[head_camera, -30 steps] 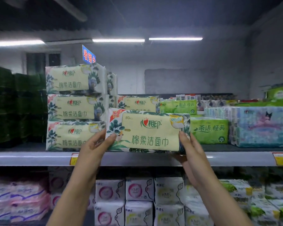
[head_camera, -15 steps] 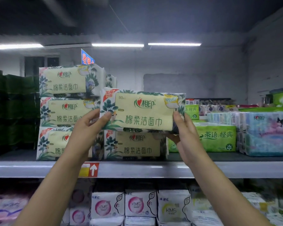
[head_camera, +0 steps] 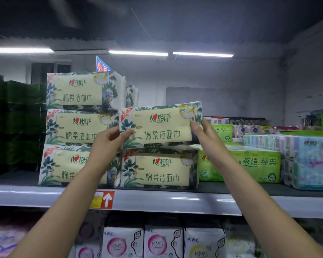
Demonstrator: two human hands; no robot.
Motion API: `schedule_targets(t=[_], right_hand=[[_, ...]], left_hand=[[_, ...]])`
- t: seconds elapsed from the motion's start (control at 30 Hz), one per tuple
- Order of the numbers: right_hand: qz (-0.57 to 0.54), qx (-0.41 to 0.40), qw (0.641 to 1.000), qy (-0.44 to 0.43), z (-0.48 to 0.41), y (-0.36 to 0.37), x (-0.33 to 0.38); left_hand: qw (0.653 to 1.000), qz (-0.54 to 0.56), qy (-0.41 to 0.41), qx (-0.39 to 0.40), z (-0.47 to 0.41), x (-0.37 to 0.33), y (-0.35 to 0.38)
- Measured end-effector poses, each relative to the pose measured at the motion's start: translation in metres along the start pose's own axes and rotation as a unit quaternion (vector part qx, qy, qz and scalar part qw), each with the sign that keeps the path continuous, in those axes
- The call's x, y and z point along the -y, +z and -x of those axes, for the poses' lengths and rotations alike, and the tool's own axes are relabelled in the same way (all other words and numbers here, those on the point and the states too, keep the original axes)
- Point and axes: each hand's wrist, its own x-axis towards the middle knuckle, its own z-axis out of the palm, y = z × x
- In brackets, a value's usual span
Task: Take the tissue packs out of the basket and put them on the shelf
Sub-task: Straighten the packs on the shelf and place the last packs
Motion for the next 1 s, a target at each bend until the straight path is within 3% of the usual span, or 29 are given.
schedule_targets(t=[0.23,0.57,0.7,0.8,1.0], right_hand=[[-0.026,-0.015,0.996,0.084,-0.005,0.008,-0.033],[0.061,0.006,0.993,0.101,-0.01,0.007,-0.027],[0.072,0.009,0.995,0.067,-0.003,0.006,-0.027],[0.08,-0.035,0.995,0.054,0.011,0.002,-0.03],[0.06,-0.088,0.994,0.024,0.046,-0.009,-0.044]], left_hand=[[0.989,-0.127,0.063,-0.05,0.0,0.008,0.011],[0.975,-0.216,0.049,-0.015,0.003,0.013,0.014],[0.976,-0.209,0.033,-0.043,0.012,0.011,0.016],[0.98,-0.176,0.021,-0.089,0.029,0.007,0.013],[0.994,-0.073,-0.016,-0.081,0.077,0.002,0.019]])
